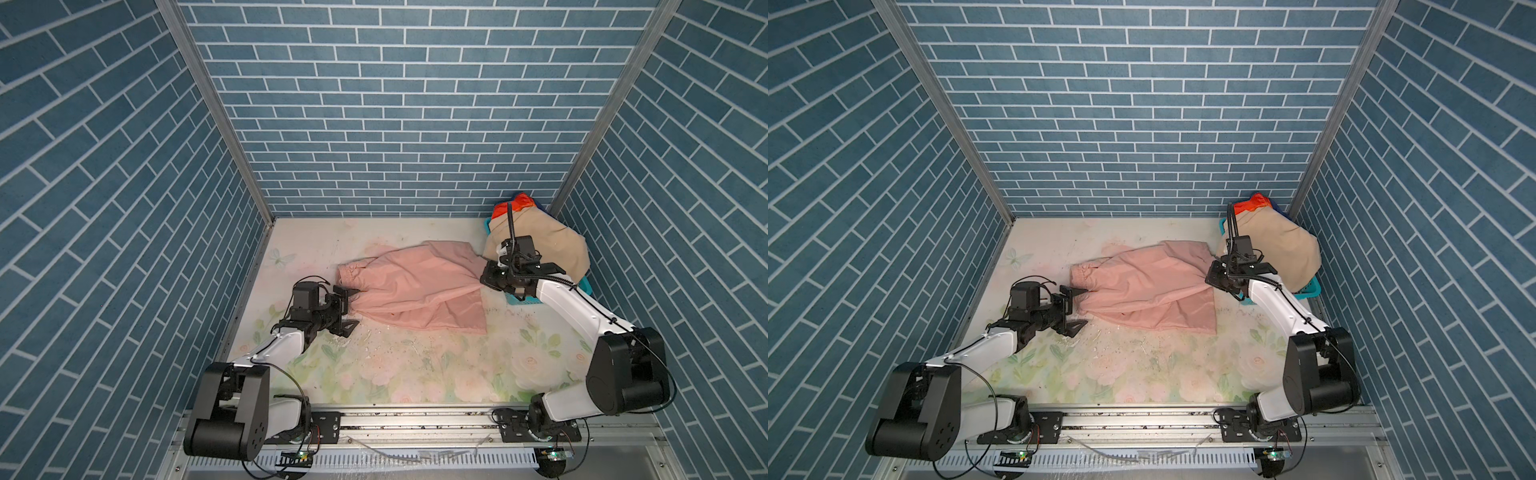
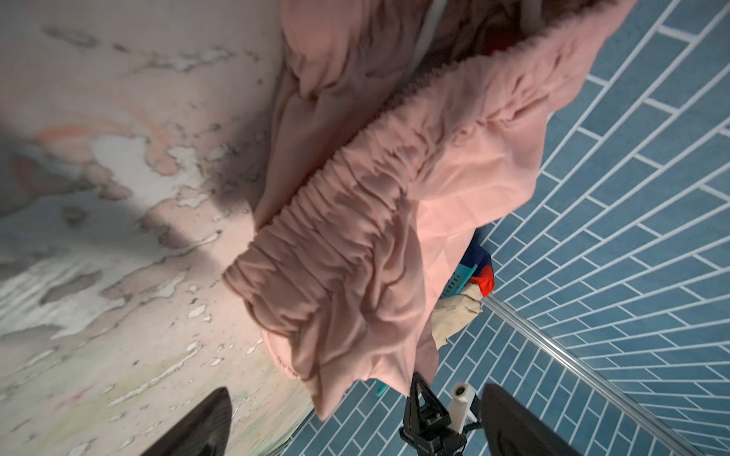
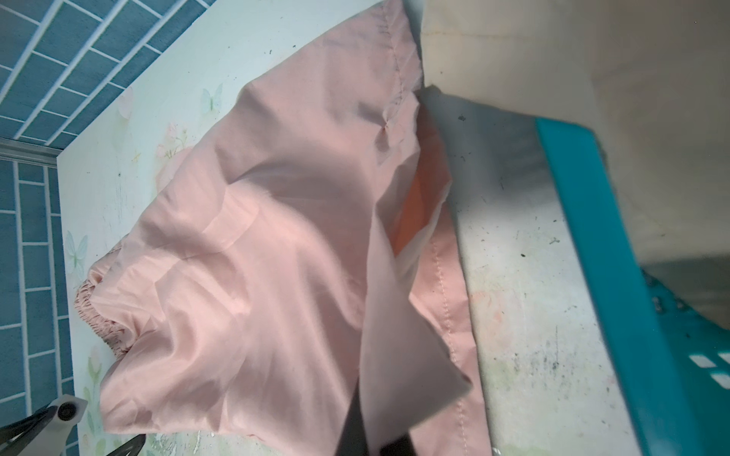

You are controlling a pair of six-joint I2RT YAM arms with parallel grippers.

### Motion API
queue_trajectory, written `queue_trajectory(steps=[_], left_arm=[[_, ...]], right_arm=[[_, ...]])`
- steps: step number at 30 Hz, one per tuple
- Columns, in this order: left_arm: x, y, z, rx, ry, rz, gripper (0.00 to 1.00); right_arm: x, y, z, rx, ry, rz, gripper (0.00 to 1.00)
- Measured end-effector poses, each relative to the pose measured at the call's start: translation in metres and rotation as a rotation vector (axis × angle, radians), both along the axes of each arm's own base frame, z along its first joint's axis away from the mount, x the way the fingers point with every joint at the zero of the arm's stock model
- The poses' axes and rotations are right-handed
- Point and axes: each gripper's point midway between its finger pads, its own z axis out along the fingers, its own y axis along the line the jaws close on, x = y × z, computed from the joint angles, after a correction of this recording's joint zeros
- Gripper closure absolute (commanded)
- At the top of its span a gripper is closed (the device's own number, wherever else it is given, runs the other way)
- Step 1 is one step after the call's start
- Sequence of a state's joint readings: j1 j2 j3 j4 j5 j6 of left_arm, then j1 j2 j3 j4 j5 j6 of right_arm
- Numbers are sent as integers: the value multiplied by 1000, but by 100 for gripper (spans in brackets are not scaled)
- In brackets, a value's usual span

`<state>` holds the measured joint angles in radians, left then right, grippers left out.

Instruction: Fold and stack the shorts

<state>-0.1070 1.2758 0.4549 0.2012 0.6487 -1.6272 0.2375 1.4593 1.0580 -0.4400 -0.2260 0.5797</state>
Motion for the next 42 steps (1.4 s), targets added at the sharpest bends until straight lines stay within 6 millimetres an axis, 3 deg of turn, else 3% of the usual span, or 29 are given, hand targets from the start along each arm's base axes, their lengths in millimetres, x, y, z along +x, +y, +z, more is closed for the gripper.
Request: queue_trajectory(steps=[6, 10, 16, 18, 24, 25, 27, 30, 33, 38, 40, 42], left_arm=[[12, 10, -13, 37, 1, 81, 8], [20, 14, -25, 60, 7, 115, 31], [28, 9, -35, 67, 5, 133, 42], [29, 5, -33, 67, -8, 127, 49], [35, 2, -29, 59, -42, 132, 95], [36, 3, -28, 62, -53, 131, 100], [40, 5, -24, 67, -64, 124, 100], [60, 7, -4, 88, -102, 90, 100], [104, 8, 43, 141, -208, 15, 100], [174, 6, 125, 299, -417, -153, 100], [188, 5, 141, 365, -464, -216, 100], [195, 6, 142, 434, -475, -282, 100]], right_arm=[[0, -7, 4, 22, -12, -14, 100], [2, -6, 7, 34, -26, -11, 100], [2, -7, 5, 43, -26, -10, 100], [3, -6, 6, 46, -29, -8, 100], [5, -6, 7, 52, -39, -8, 100], [5, -6, 7, 52, -38, -9, 100], [5, -8, 8, 53, -38, -12, 100], [7, -11, 10, 53, -39, -21, 100], [14, -14, 25, 59, -57, -30, 100], [46, -13, 79, 81, -163, -36, 100], [56, -11, 104, 92, -218, -34, 100], [58, -10, 124, 103, -268, -30, 100]])
